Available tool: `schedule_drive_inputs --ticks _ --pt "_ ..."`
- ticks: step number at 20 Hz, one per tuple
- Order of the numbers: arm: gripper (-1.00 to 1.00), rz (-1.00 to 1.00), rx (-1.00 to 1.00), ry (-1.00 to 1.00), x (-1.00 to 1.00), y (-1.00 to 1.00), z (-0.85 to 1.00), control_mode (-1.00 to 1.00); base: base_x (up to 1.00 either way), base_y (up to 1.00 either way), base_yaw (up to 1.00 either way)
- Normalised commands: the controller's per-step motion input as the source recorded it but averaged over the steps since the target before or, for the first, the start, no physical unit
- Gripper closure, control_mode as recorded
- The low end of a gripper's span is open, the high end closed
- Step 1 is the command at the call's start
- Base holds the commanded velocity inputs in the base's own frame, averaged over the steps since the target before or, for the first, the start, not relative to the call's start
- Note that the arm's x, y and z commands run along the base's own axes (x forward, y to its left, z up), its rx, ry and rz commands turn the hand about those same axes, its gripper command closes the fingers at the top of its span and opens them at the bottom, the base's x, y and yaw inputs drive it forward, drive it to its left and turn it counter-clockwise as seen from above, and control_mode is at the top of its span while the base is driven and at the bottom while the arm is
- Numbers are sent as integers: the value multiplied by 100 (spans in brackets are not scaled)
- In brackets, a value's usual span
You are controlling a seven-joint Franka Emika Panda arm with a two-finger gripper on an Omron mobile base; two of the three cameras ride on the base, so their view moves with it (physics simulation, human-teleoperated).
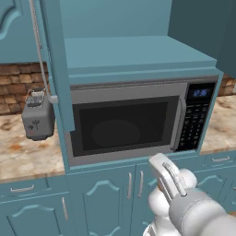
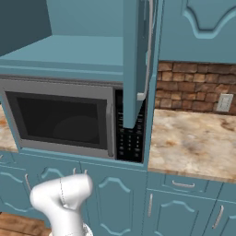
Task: Pick the tangerine from the counter and place it in the cabinet. Then close the cabinet.
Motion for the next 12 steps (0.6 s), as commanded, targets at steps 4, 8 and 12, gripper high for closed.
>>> schedule_drive_inputs --ticks 4,8,12 --pt "100 1 28 0 35 -100 100 -100 0 0 0" --pt "100 5 24 -4 23 -89 100 -100 0 0 0" --pt "100 9 17 -3 41 -64 100 -100 0 0 0"
